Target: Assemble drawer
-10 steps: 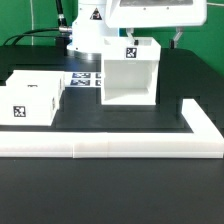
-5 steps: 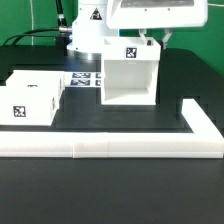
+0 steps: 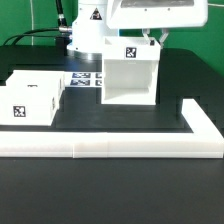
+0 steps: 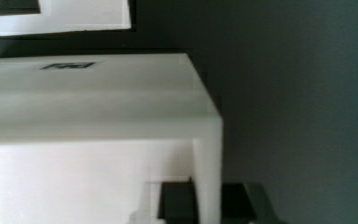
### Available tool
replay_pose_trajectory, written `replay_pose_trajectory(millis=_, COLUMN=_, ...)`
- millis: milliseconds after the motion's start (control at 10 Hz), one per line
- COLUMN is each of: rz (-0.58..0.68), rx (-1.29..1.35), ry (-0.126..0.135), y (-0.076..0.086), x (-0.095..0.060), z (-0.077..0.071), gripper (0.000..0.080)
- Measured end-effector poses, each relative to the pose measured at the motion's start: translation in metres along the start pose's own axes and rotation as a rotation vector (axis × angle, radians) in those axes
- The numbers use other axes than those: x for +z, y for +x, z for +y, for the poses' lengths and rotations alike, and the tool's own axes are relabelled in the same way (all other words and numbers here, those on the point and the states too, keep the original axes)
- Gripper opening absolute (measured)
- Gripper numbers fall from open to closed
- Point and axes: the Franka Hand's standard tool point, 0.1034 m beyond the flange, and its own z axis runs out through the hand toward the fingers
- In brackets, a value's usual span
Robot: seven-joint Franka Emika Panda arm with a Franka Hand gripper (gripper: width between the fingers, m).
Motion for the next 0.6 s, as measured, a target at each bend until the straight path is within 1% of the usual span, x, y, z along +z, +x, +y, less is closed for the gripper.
replay_pose_trajectory(millis=200, rz=0.0, rx=0.0, ry=0.0, y=0.0, x=0.0, z=0.0, gripper=0.0036)
replay_pose_trajectory(millis=300, rz=0.0, rx=-0.012, ry=0.001, y=0.003, x=0.0, z=0.0, gripper=0.0036)
replay_pose_trajectory(millis=500, rz=0.019, rx=-0.046, ry=0.015, y=0.037, x=-0.001, z=0.001, gripper=0.0038)
replay_pose_trajectory(millis=600, rz=0.037, rx=-0.055, ry=0.024, y=0.059, x=-0.001, z=0.002, gripper=0.0038)
